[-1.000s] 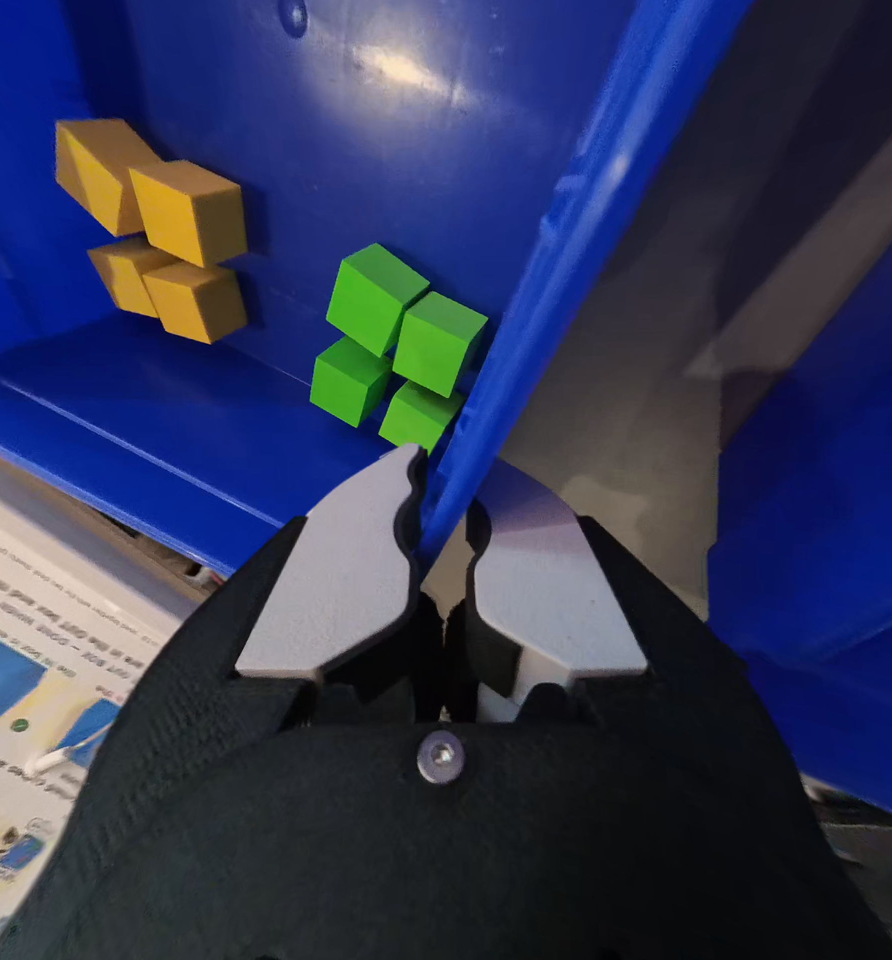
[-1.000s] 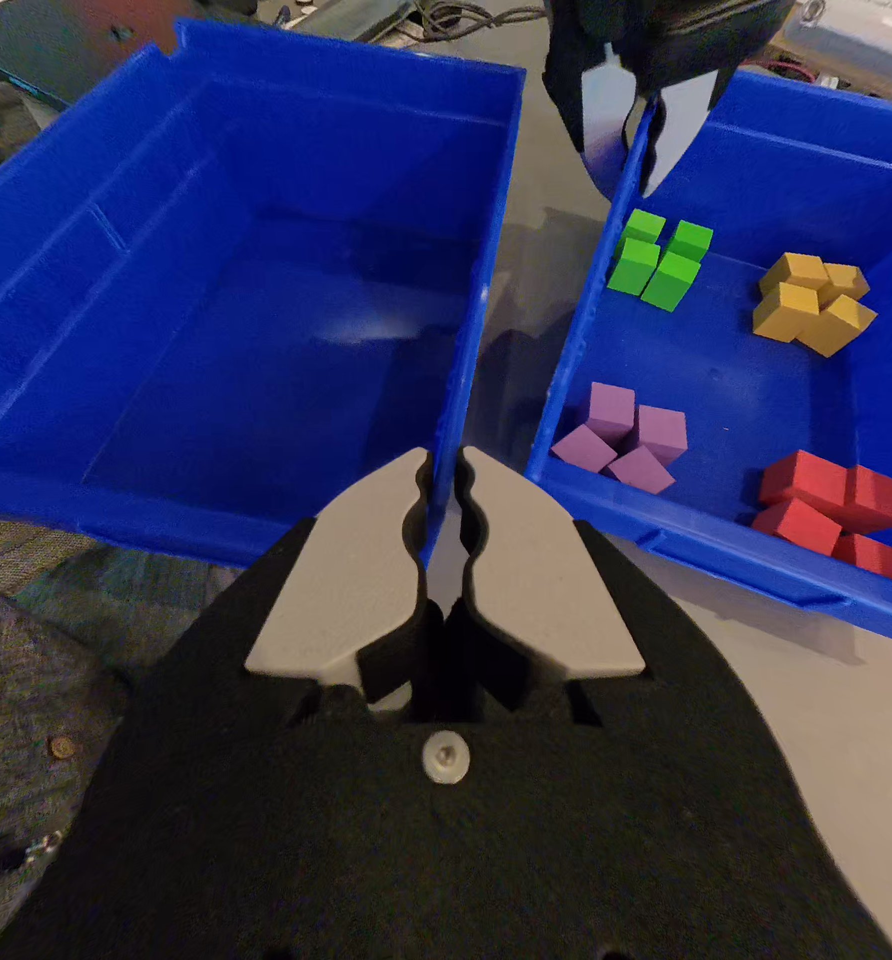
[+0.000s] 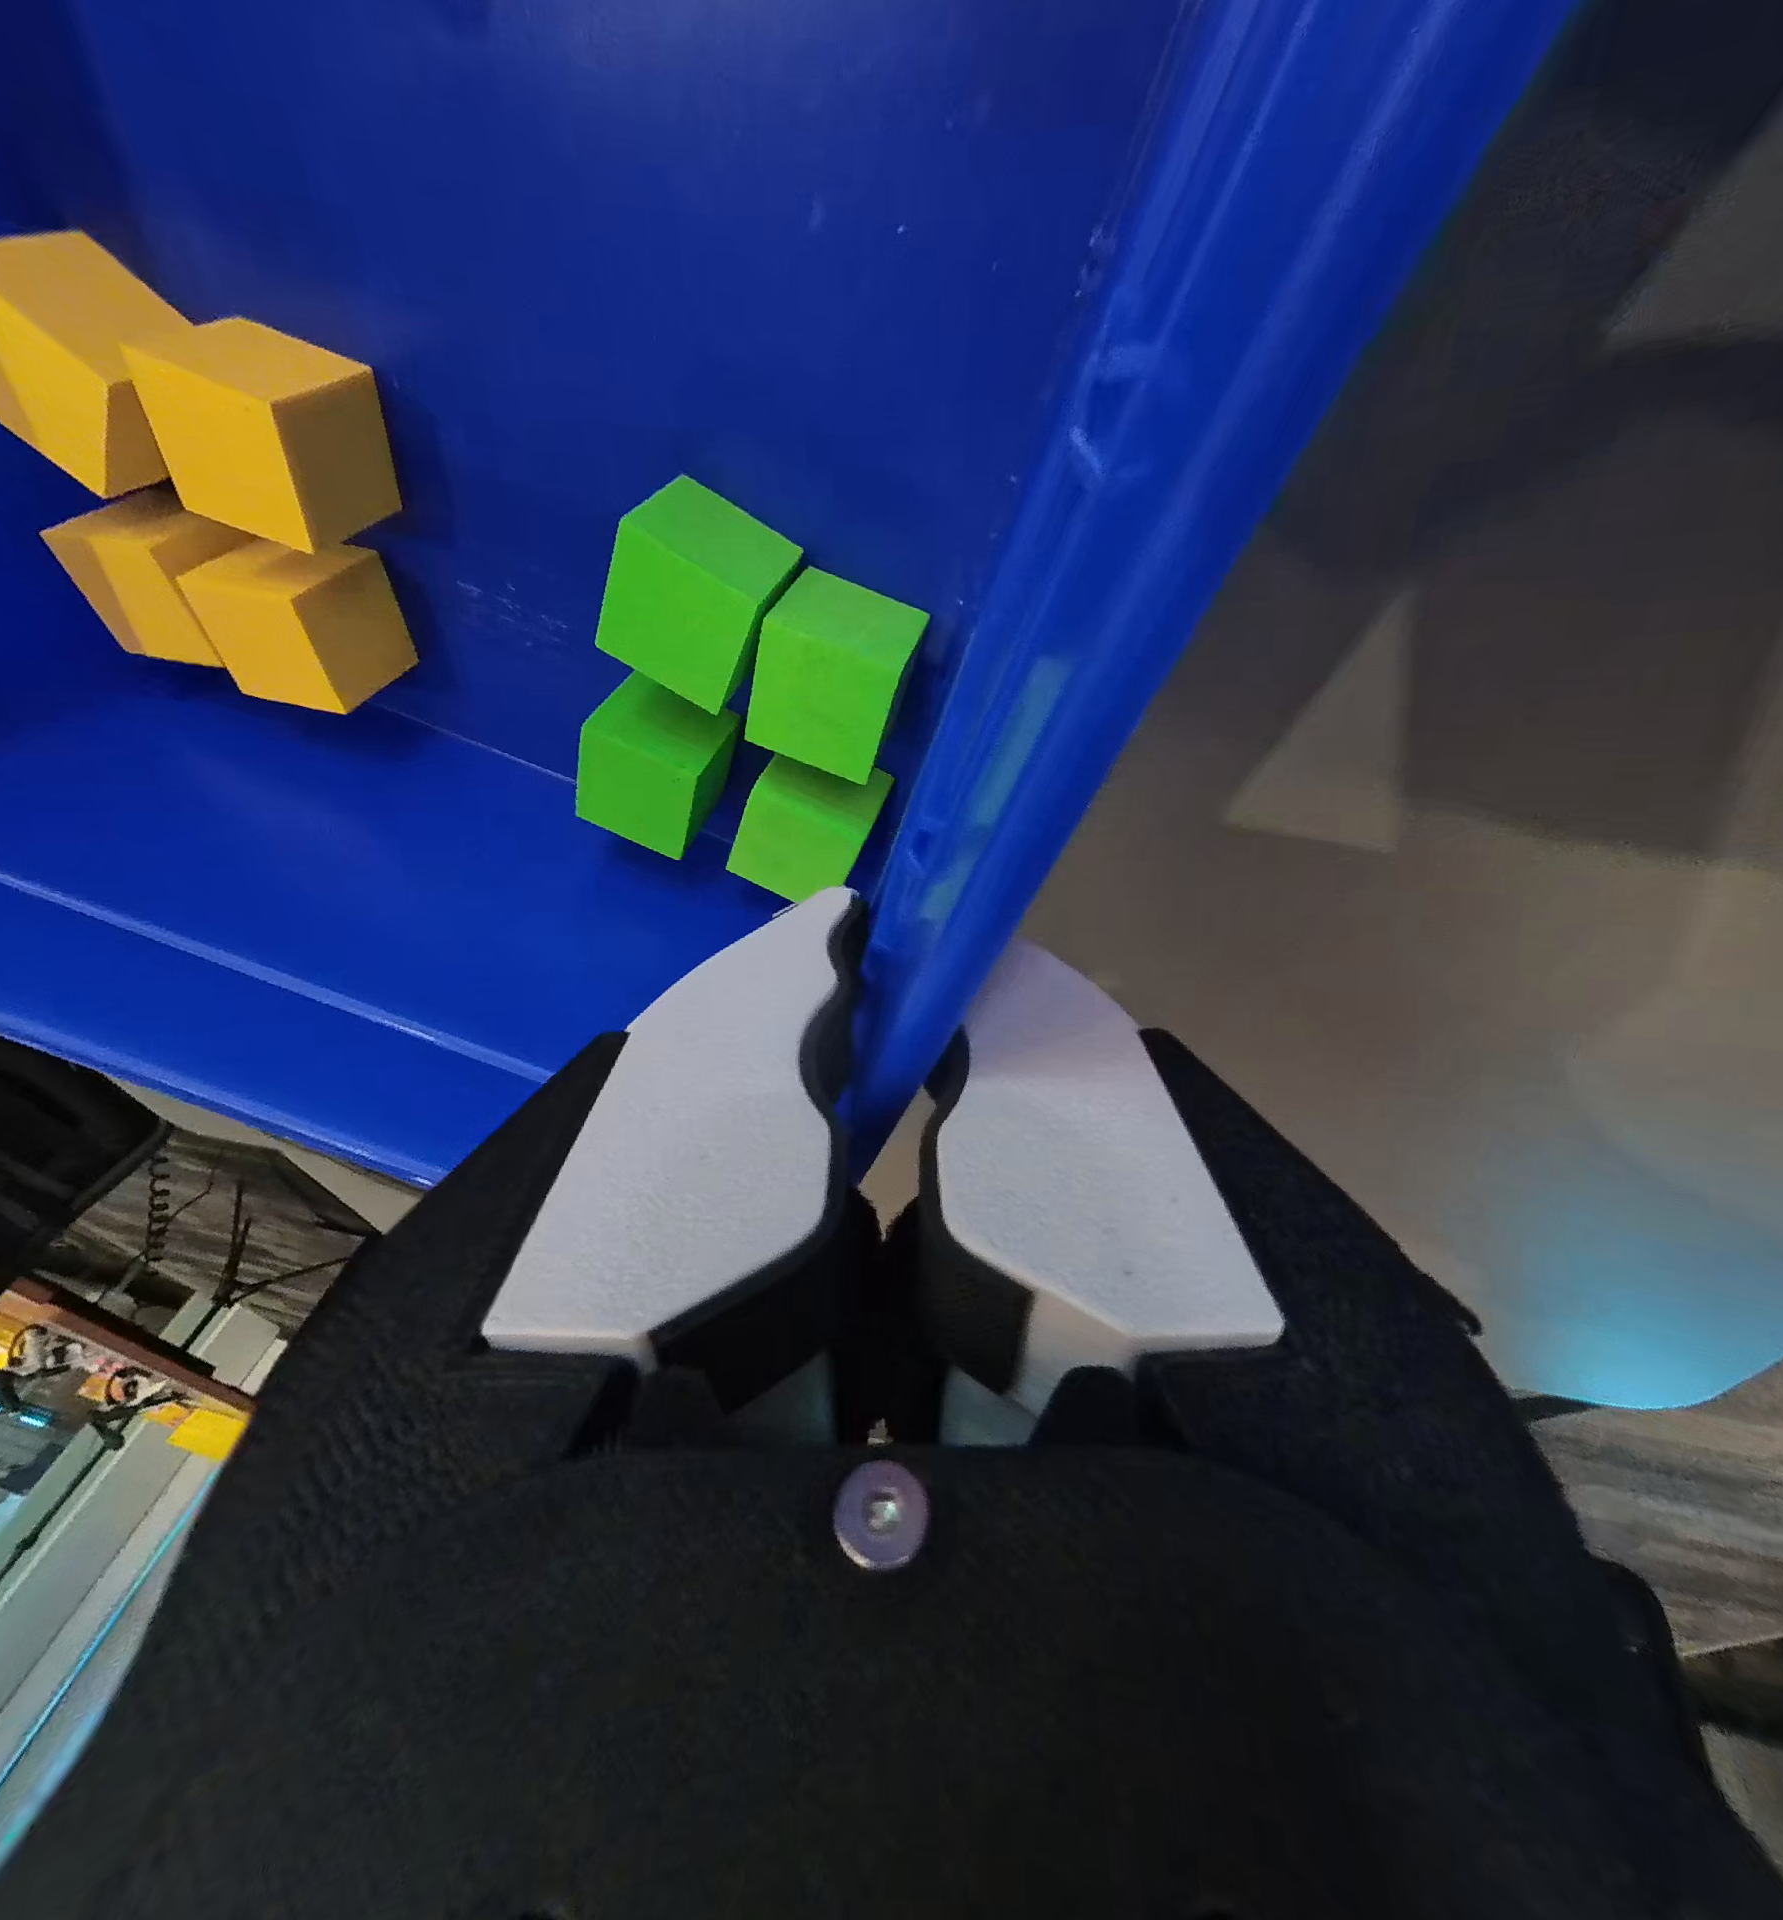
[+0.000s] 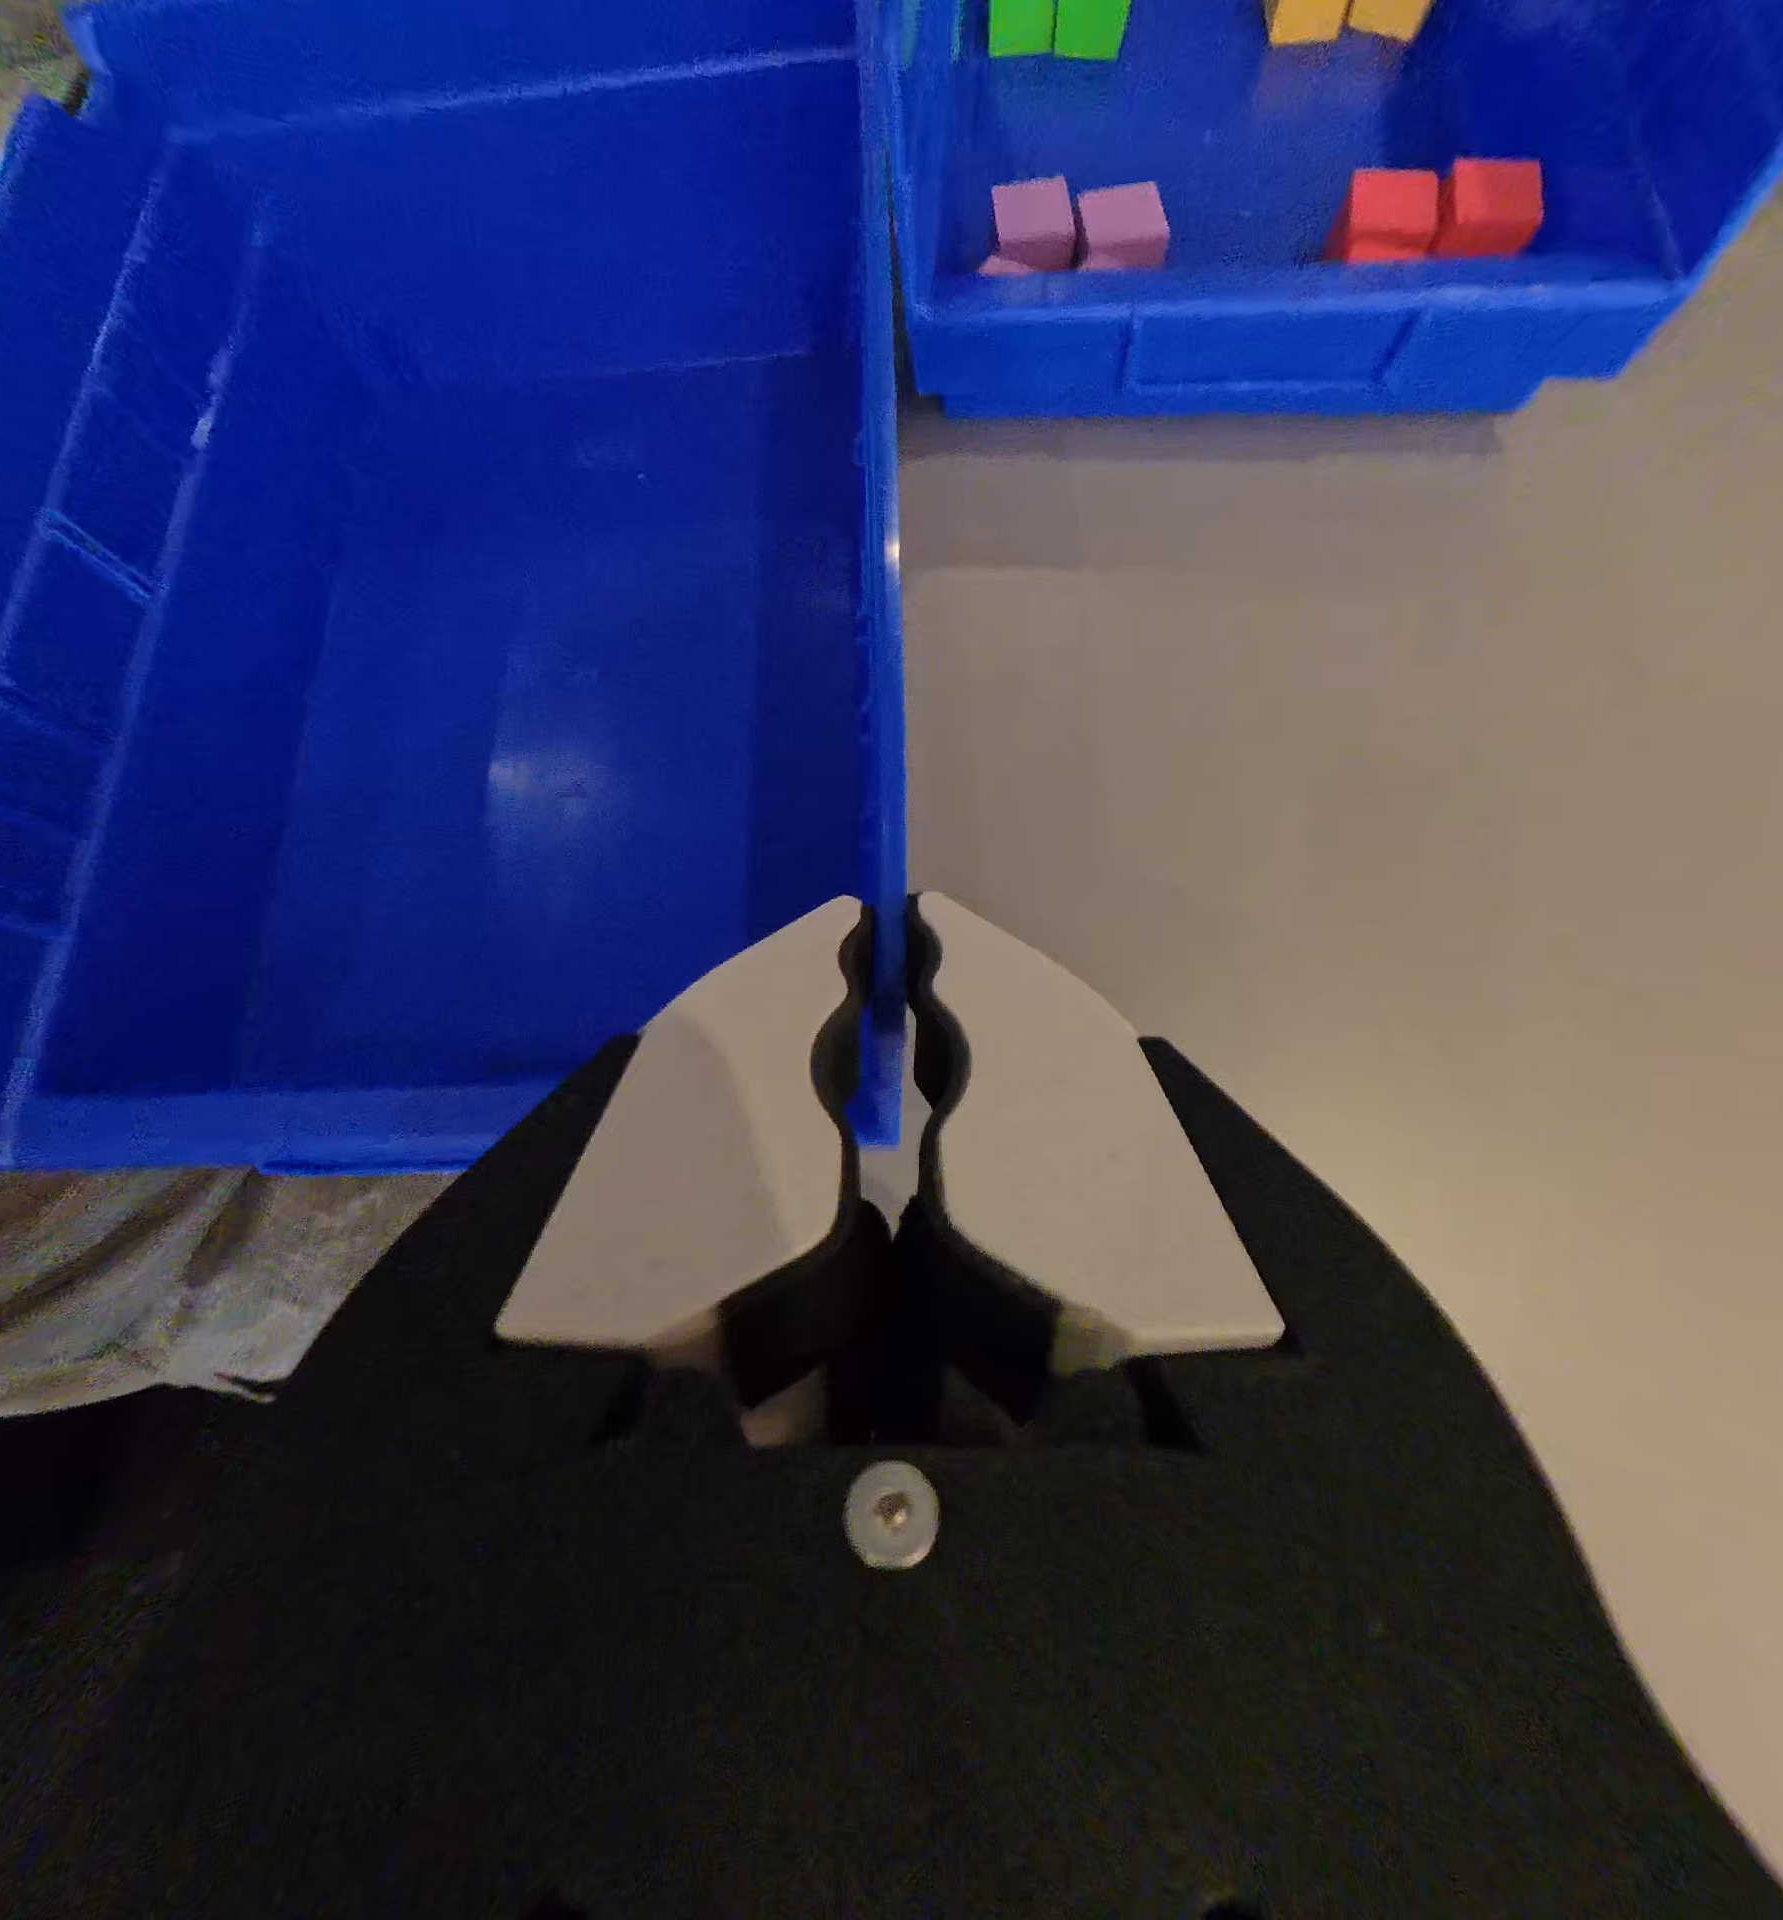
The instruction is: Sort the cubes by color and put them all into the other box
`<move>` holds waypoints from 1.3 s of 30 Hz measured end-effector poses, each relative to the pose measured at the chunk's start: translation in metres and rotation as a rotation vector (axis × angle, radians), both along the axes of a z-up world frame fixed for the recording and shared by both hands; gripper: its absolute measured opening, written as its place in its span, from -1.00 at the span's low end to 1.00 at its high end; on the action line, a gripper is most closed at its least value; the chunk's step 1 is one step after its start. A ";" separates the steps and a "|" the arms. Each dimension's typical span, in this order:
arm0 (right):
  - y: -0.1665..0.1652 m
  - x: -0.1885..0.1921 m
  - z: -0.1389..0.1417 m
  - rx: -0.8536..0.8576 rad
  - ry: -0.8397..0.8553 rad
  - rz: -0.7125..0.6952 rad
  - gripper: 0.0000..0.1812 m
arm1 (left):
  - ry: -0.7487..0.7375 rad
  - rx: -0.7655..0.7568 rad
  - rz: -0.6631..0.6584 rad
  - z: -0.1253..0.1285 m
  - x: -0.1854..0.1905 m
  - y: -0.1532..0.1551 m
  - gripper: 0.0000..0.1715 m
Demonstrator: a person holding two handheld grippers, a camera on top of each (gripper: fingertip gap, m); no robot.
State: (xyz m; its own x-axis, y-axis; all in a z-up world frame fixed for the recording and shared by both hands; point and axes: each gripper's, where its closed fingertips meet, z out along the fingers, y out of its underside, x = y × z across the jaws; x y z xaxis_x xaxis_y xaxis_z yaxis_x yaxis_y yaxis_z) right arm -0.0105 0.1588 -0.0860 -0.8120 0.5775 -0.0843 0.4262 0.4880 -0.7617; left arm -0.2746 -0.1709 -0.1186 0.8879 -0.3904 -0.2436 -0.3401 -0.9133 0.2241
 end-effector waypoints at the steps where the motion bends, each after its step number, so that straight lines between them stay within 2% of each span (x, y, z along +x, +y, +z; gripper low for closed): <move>1: 0.008 0.003 0.000 -0.003 -0.007 -0.004 -0.95 | 0.000 0.004 0.002 0.000 0.000 -0.004 -0.91; 6: 0.044 0.016 -0.001 -0.016 -0.029 -0.040 -0.95 | 0.013 0.020 -0.017 0.000 -0.002 -0.022 -0.93; 10: 0.076 0.026 -0.001 -0.017 -0.039 -0.102 -0.95 | 0.022 0.017 -0.090 -0.001 -0.003 -0.035 -0.93; 20: 0.145 0.022 -0.001 -0.051 -0.011 -0.368 -0.95 | -0.013 -0.025 -0.232 0.000 0.002 -0.051 -0.92; 28: 0.169 0.016 -0.001 -0.064 0.002 -0.552 -0.95 | -0.010 -0.156 -0.355 0.001 0.007 -0.061 -0.93; 34: 0.179 0.018 0.000 -0.081 0.016 -0.732 -0.94 | -0.028 -0.141 -0.381 0.001 0.010 -0.063 -0.93; 35: 0.180 0.019 0.000 -0.079 0.016 -0.766 -0.94 | -0.026 -0.126 -0.374 0.000 0.010 -0.063 -0.93; 39: 0.176 0.020 -0.001 -0.089 0.008 -0.836 -0.94 | -0.033 -0.026 -0.210 0.000 0.005 -0.062 -0.88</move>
State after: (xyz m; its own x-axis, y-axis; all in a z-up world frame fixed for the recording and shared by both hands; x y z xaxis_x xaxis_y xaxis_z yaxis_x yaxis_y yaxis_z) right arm 0.0098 0.3348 -0.0865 -0.1209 0.9807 -0.1539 0.6151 -0.0477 -0.7870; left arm -0.2694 -0.2333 -0.1188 0.7937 -0.5733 -0.2032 -0.5299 -0.8158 0.2318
